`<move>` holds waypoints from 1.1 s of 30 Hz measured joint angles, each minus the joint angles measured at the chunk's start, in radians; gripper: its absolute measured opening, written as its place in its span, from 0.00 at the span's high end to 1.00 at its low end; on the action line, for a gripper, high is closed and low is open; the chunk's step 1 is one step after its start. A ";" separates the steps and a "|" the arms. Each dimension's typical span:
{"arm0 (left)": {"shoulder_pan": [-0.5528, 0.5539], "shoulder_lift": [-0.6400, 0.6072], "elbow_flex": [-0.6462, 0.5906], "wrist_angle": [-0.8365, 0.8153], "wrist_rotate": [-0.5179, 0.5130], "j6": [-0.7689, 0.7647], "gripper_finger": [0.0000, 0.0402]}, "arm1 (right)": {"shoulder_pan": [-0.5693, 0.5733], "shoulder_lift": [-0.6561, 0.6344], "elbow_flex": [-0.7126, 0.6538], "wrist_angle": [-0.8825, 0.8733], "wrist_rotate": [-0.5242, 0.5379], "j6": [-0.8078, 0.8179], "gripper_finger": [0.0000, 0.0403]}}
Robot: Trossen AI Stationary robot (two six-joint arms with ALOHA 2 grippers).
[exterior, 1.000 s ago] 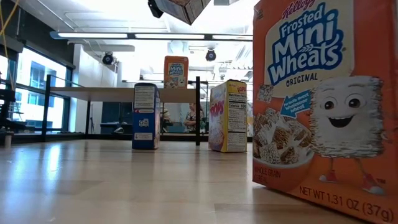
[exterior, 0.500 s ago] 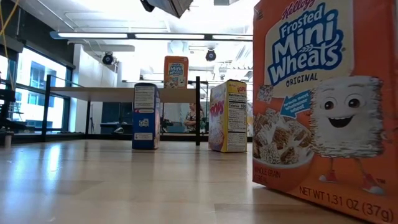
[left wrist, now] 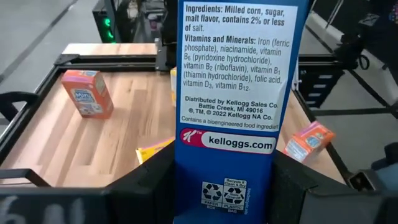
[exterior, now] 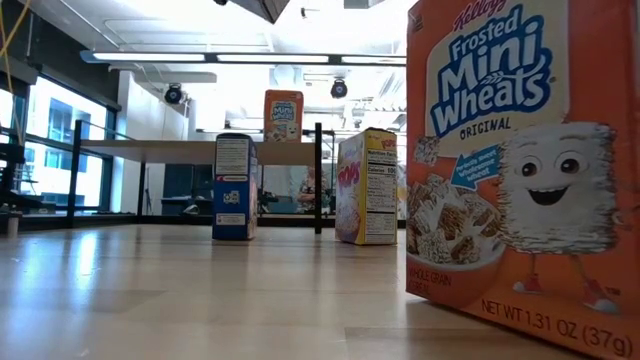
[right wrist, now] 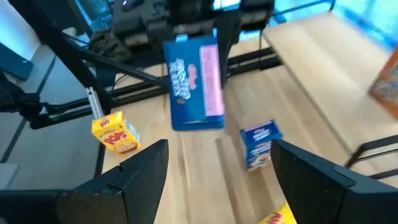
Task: Stack cereal on shelf
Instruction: Put the middle blue cereal box on the shelf
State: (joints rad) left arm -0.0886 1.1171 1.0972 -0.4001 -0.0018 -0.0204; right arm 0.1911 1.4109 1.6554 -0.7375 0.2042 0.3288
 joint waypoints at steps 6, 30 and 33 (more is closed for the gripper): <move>-0.002 -0.076 -0.191 0.156 -0.011 -0.031 0.58 | 0.023 -0.080 0.000 -0.047 0.073 -0.038 0.32; -0.001 -0.364 -0.382 0.294 -0.037 -0.072 0.58 | 0.211 -0.169 -0.002 -0.265 0.417 -0.094 0.32; -0.001 -0.356 -0.382 0.292 -0.037 -0.072 0.58 | 0.198 -0.171 -0.015 -0.237 0.371 -0.123 0.32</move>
State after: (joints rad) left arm -0.0898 0.7606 0.7151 -0.1081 -0.0391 -0.0929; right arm 0.3896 1.2402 1.6408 -0.9750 0.5750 0.2057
